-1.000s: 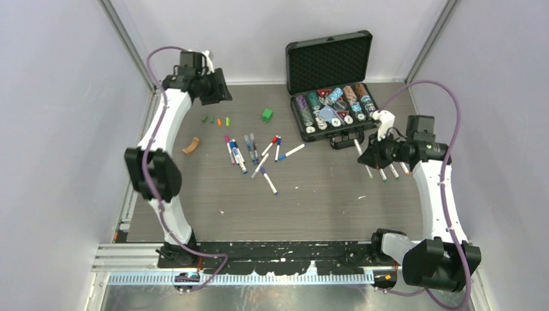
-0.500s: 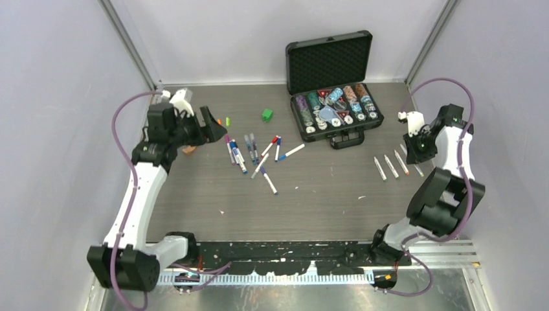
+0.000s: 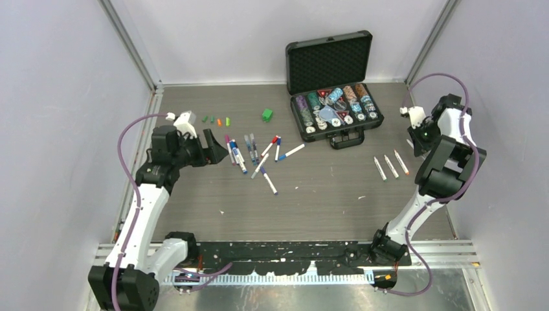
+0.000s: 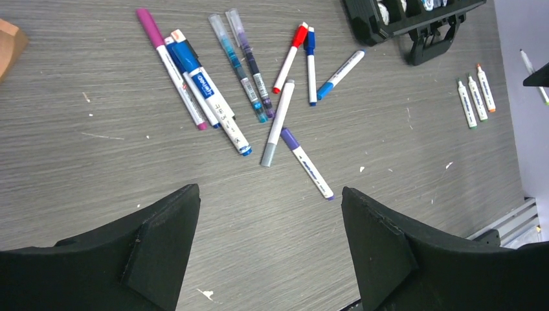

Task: Open the pen caps
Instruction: Place the pen at the center of the board.

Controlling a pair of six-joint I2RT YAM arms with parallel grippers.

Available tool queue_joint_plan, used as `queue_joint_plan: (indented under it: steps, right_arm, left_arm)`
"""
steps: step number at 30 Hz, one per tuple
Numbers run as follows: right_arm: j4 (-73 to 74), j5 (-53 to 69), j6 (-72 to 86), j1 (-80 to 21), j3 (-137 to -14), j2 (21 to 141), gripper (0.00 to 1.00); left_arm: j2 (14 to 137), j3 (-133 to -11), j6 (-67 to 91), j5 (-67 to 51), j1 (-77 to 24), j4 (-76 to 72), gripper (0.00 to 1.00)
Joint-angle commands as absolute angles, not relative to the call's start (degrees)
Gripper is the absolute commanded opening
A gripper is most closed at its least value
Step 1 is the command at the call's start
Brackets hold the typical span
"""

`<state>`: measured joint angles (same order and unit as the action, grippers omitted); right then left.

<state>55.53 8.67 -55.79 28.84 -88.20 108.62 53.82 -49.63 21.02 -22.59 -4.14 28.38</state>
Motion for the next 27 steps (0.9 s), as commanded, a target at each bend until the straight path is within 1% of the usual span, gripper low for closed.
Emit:
queue_joint_plan:
  steps: [1,6,11,18,27]
  right_arm:
    - [54.4,6.6,-54.9,28.1,-91.0,110.3,0.03]
    - [53.5,5.4,-52.7,27.3,-92.8,114.0,0.03]
    - [53.5,3.9,-51.6,25.5,-93.1,116.5,0.03]
    - [53.2,3.3,-50.1,24.7,-93.0,117.1,0.06]
    - [57.4,0.5,-48.5,24.5,-96.2,118.9,0.07]
  left_arm:
    - [51.7,-50.0,19.4,-24.2,-4.2,26.5,0.82]
    - [54.3,-51.7,18.5,-24.6,-4.7,29.8,0.82]
    - [55.3,-53.0,16.5,-22.5,-6.4,32.3,0.82]
    - [55.6,-53.5,15.8,-21.0,-7.8,33.3,0.82]
    - [55.1,-53.5,15.5,-20.7,-8.3,33.4,0.82]
